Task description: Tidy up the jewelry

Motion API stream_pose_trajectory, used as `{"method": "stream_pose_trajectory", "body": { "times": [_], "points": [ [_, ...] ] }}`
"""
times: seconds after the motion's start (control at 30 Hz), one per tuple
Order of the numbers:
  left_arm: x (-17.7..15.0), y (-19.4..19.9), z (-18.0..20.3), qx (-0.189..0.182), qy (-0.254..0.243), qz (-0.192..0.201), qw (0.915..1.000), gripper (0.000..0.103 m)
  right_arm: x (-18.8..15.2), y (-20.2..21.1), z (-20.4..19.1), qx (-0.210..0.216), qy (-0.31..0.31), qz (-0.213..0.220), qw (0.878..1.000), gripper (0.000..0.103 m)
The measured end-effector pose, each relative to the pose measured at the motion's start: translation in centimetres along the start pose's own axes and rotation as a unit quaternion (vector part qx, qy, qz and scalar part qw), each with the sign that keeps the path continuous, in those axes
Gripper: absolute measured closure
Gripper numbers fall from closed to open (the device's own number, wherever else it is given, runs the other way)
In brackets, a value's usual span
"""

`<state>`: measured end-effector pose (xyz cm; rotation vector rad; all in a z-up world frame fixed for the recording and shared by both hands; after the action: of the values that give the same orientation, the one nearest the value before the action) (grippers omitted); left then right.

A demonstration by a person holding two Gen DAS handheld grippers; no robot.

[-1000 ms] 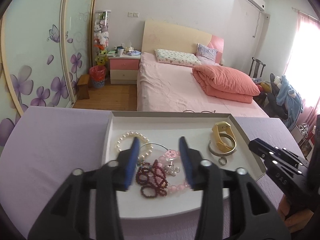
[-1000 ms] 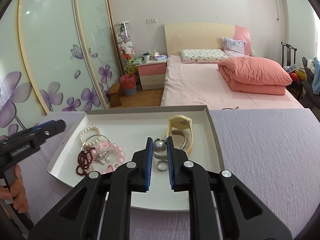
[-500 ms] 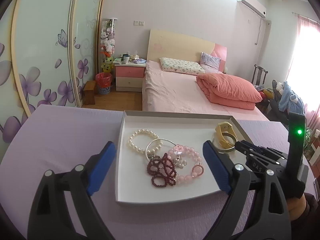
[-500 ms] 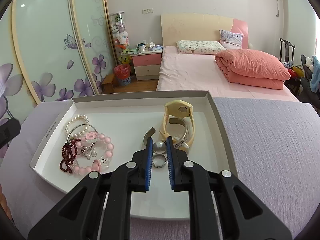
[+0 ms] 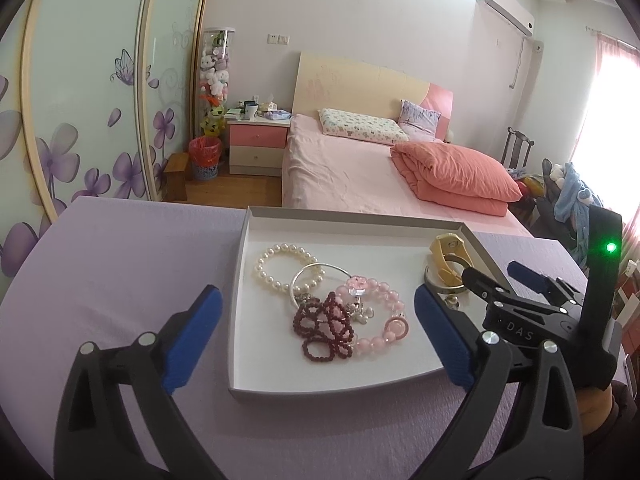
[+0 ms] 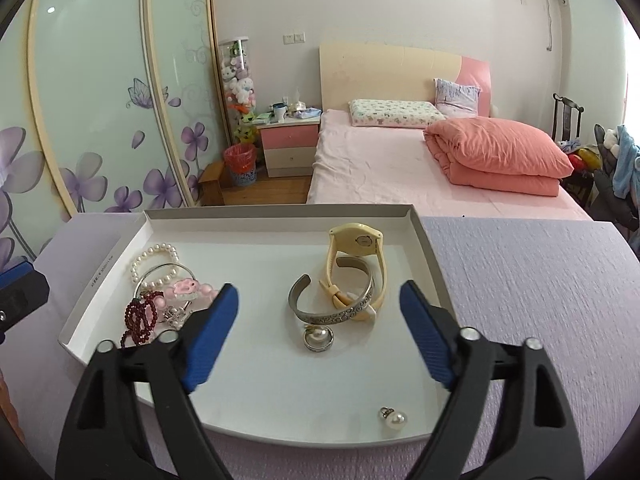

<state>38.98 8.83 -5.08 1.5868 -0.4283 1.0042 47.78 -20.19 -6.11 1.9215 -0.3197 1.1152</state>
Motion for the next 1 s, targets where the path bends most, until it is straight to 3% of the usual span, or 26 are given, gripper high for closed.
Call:
{"method": "stream_pose_trajectory", "body": {
  "times": [0.17,0.43,0.73,1.0],
  "points": [
    [-0.1,-0.3,0.2,-0.002,-0.004,-0.003,1.0000,0.002,0.0,0.0,-0.2,-0.006,0.009,0.003,1.000,0.001],
    [-1.2,-0.7,-0.3,-0.002,0.002,-0.022,0.9998,0.002,-1.0,0.4,-0.2,-0.018,0.006,-0.008,1.000,0.001],
    [-1.7,2.0,-1.3,0.019,0.007,0.021,0.9996,0.002,-1.3,3.3,-1.0,-0.015,0.004,0.010,1.000,0.001],
    [-3.5,3.7,-2.3,0.007,0.019,0.018,0.9996,0.002,-2.6,5.5,-2.4,-0.001,-0.003,0.014,1.000,0.001]
  ]
}}
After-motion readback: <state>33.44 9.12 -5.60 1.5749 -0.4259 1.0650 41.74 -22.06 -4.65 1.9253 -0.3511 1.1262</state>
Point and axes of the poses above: each gripper's, at about its wrist camera, not at the fingertips, and y roughly against the way its jaws point, z to its right, x to its top, the point moved 9 cm from there along -y, roughly the way its jaws point, and after that the axes turned 14 degrees about x, right-handed, at the moved point
